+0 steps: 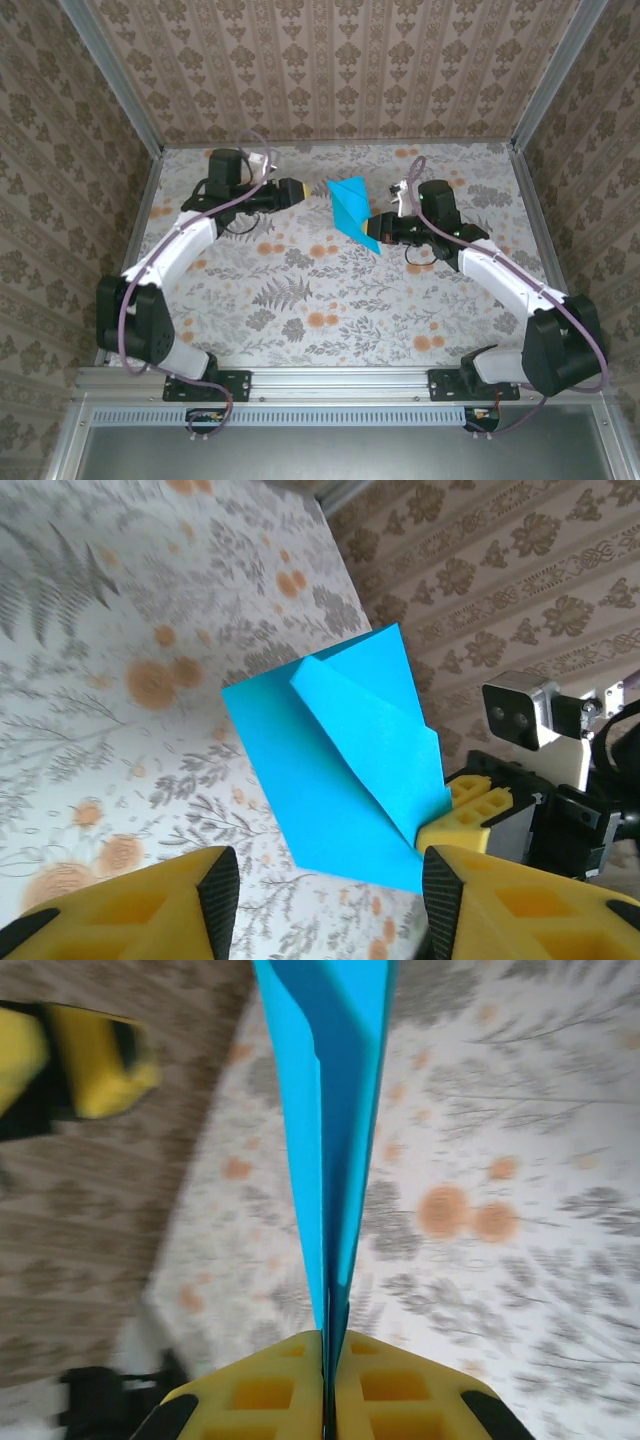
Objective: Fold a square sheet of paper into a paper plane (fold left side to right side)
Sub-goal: Turn over the paper at the center of the table.
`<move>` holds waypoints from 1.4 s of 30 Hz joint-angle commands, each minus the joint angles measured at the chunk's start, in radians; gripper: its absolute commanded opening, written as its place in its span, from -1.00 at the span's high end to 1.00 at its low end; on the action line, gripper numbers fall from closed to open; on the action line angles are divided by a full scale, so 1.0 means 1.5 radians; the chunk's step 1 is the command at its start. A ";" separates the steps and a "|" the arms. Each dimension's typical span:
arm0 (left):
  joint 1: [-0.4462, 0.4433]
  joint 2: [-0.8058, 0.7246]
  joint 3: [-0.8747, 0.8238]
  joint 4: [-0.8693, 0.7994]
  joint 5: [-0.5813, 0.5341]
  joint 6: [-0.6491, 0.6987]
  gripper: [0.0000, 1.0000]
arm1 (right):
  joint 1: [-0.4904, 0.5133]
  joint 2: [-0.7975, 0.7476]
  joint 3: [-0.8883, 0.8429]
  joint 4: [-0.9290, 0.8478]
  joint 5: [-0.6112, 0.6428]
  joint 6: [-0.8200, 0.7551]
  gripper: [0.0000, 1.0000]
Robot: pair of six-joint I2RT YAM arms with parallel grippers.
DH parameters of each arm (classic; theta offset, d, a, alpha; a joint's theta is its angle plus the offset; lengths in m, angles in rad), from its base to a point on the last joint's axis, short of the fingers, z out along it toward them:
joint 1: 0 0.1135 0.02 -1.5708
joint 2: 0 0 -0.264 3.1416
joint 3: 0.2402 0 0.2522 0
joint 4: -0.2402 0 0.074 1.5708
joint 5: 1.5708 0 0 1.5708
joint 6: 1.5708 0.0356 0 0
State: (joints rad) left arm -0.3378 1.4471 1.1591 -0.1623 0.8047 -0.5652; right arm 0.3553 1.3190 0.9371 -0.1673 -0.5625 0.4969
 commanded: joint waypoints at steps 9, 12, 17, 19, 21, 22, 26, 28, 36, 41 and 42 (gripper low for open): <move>0.020 -0.224 -0.113 -0.019 -0.227 0.078 -0.37 | 0.234 0.149 0.244 -0.477 0.770 -0.201 0.81; 0.030 -0.266 -0.133 -0.021 -0.265 0.079 -0.47 | 0.277 0.239 0.299 -0.538 0.876 -0.204 0.81; 0.045 -0.301 -0.151 -0.029 -0.285 0.079 -0.54 | 0.337 0.382 0.374 -0.622 1.034 -0.189 0.81; 0.048 -0.306 -0.154 -0.033 -0.287 0.078 -0.54 | 0.355 0.432 0.398 -0.648 1.063 -0.182 0.81; 0.050 -0.308 -0.155 -0.033 -0.287 0.076 -0.54 | 0.367 0.470 0.409 -0.657 1.068 -0.180 0.81; 0.052 -0.308 -0.154 -0.034 -0.286 0.077 -0.55 | 0.372 0.484 0.410 -0.657 1.066 -0.180 0.81; 0.053 -0.306 -0.153 -0.035 -0.281 0.074 -0.55 | 0.388 0.531 0.417 -0.660 1.033 -0.178 0.79; 0.054 -0.304 -0.153 -0.035 -0.280 0.073 -0.55 | 0.394 0.551 0.422 -0.662 0.997 -0.181 0.77; 0.056 -0.288 -0.149 -0.040 -0.264 0.059 -0.55 | 0.400 0.565 0.420 -0.631 0.804 -0.200 0.47; 0.056 -0.258 -0.147 -0.036 -0.233 0.040 -0.55 | 0.397 0.511 0.402 -0.594 0.693 -0.198 0.09; 0.057 -0.252 -0.148 -0.031 -0.224 0.035 -0.55 | 0.395 0.493 0.393 -0.585 0.674 -0.195 0.01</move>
State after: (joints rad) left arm -0.2600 1.0515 0.9360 -0.1989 0.4213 -0.4816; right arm 0.9497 2.1513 1.5406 -1.0729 0.5819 0.2020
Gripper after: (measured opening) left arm 0.775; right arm 0.482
